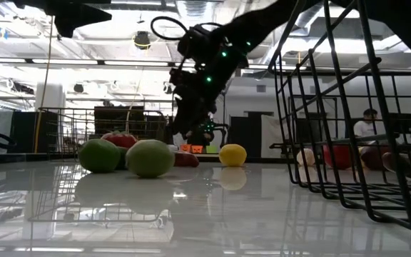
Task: Sort produce into baskets
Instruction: Put the top chili pepper into the top wire basket
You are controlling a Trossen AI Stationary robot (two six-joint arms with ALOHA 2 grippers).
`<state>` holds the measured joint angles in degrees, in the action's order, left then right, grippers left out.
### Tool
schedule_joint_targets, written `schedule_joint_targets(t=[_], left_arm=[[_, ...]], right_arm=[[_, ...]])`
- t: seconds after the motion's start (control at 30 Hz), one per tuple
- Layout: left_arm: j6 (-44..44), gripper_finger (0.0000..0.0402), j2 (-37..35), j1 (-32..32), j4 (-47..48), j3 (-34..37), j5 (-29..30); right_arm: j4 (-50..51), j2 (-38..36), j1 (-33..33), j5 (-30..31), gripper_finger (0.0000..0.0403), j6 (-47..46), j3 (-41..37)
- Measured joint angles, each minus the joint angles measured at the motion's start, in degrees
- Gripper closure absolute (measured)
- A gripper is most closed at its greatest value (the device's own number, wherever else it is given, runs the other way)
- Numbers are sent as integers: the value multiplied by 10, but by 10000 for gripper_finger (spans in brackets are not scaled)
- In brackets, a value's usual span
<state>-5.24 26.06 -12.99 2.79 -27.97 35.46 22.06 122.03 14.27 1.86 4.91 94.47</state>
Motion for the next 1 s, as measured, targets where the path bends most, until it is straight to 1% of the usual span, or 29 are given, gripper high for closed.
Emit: schedule_joint_targets(t=[0.17, 0.3, 0.53, 0.7, 0.8, 0.87, 1.0], left_arm=[[11, 178, 0, 0, -4, 0, 26], [11, 178, 0, 0, -7, 0, 25], [16, 178, -2, 0, -11, 0, 24], [17, 178, -5, 0, -12, 0, 23], [17, 178, -7, 0, -11, 0, 23], [17, 178, -7, 0, -11, 0, 23], [17, 178, -7, 0, -12, 0, 24]], right_arm=[[-30, 1, -3, 3, 101, -5, -33], [-45, 3, 4, -1, 101, -18, -37], [-82, 48, 3, -5, 101, -25, -34], [-87, 61, -3, 16, 107, -16, -36], [-86, 60, -3, 16, 126, -17, -35], [-84, 60, -3, 15, 147, -19, -35], [-74, 60, -2, 14, 213, -14, -35]])
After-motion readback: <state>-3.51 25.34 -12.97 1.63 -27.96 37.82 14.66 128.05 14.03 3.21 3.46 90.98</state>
